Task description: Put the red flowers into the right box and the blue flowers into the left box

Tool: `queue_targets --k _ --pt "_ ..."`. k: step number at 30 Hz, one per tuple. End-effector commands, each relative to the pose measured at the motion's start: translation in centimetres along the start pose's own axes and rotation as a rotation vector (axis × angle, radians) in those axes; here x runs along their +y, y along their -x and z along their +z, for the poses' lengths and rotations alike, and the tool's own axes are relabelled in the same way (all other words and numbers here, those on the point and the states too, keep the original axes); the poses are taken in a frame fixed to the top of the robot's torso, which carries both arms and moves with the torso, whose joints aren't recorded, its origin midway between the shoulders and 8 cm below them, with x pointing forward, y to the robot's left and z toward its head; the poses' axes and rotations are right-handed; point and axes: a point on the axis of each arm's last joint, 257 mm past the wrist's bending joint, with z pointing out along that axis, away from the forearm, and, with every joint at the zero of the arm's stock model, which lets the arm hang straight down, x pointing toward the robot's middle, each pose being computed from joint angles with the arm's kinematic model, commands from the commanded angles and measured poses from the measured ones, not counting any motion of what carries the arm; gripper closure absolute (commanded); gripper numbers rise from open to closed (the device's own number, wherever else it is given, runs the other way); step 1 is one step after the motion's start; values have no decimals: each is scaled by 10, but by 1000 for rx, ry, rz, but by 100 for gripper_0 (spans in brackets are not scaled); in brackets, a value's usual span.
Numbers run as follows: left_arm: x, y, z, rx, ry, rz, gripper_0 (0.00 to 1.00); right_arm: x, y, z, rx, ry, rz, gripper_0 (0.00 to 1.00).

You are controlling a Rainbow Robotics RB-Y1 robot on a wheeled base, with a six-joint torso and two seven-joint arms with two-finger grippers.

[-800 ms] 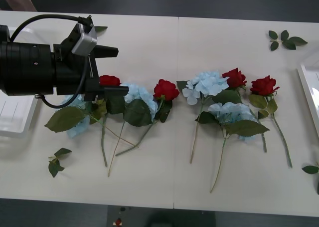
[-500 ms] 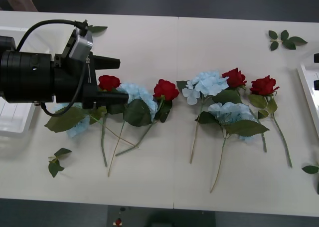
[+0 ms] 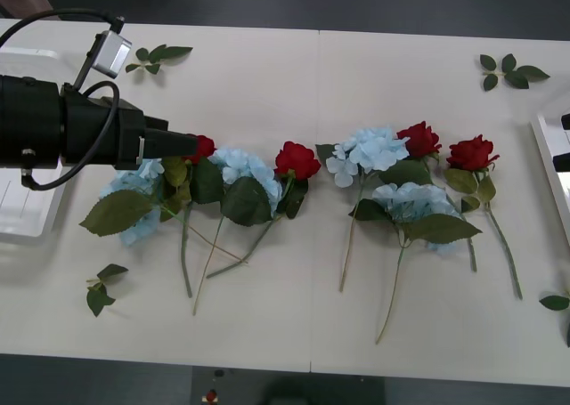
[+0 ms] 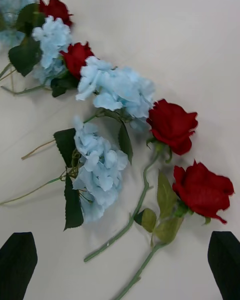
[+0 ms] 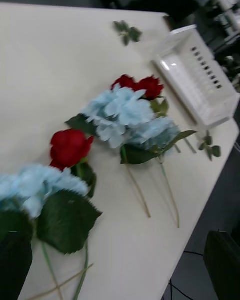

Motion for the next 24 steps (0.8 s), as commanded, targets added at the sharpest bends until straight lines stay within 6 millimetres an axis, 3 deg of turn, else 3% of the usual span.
queue_targets --k 1,9,15,20,24 --pt "13 -24 -13 98 109 -180 0 -17 6 -8 23 -71 166 0" --pt "38 -57 -28 181 353 -473 0 -53 -22 -5 99 -231 401 0" --pt "40 -83 -18 192 471 -710 0 -82 -38 -1 149 -381 545 0" --pt "49 -93 -8 174 550 -808 0 -96 -43 13 163 -454 598 0" --pt "66 -104 3 142 629 -882 0 -107 -47 39 167 -513 599 0"
